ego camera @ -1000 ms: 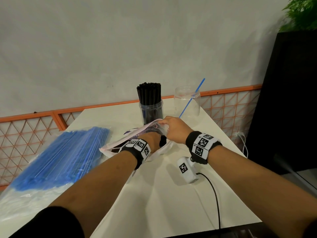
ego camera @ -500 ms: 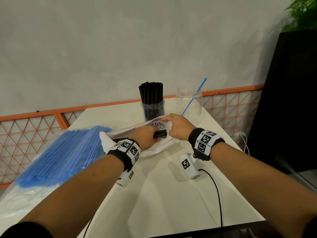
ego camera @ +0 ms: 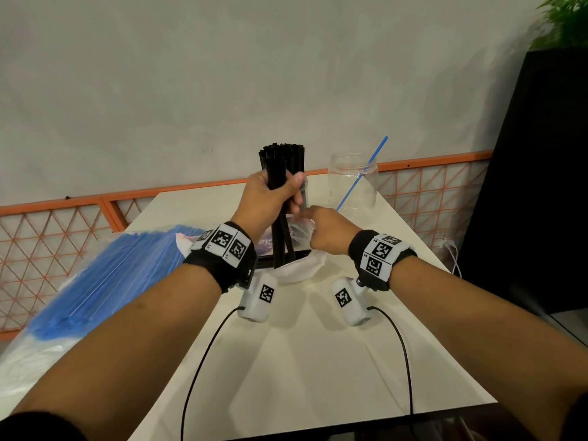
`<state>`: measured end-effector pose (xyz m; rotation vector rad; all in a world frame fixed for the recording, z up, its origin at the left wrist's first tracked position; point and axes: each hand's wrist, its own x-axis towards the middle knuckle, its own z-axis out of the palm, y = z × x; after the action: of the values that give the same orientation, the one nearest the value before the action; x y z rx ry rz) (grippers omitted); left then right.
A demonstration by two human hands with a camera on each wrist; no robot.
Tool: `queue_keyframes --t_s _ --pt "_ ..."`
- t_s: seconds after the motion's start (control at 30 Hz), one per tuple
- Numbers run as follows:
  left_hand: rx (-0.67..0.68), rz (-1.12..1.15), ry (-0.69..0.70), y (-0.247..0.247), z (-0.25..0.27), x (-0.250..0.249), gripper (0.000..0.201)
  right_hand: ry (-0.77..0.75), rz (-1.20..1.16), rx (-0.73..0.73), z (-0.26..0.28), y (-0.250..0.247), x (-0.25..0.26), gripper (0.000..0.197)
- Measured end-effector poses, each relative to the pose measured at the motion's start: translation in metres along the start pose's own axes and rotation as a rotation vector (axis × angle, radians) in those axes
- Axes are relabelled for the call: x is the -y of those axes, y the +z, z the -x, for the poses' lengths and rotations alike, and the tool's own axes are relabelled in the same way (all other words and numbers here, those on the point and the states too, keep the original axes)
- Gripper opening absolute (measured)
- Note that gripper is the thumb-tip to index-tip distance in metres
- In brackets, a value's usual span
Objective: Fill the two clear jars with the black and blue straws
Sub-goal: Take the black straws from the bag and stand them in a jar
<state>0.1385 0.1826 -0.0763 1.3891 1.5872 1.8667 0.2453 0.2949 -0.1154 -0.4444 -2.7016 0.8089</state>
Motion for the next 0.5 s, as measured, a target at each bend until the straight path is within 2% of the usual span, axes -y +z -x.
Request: queue_keyframes --t_s 0.17,0.27,0.37,0.5 --pt "0.004 0.034 -0.09 -0.001 0.007 0.028 0.014 -0.068 -0.095 -0.107 -0.002 -0.001 0.002 0.076" --pt "0.026 0.054 -0.166 -0.008 0.009 0.039 0.015 -0.03 -0.022 -0.071 -0.008 -0.003 0.005 0.096" --pt "0.061 0.059 -0.223 -0.011 0.008 0.041 0.02 0.005 0.034 -0.031 -0.016 -0.006 0.012 0.104" --pt "0.052 0.075 -0.153 -0.015 -0.003 0.021 0.026 0.036 0.088 0.025 -0.027 -0.008 0.014 0.105"
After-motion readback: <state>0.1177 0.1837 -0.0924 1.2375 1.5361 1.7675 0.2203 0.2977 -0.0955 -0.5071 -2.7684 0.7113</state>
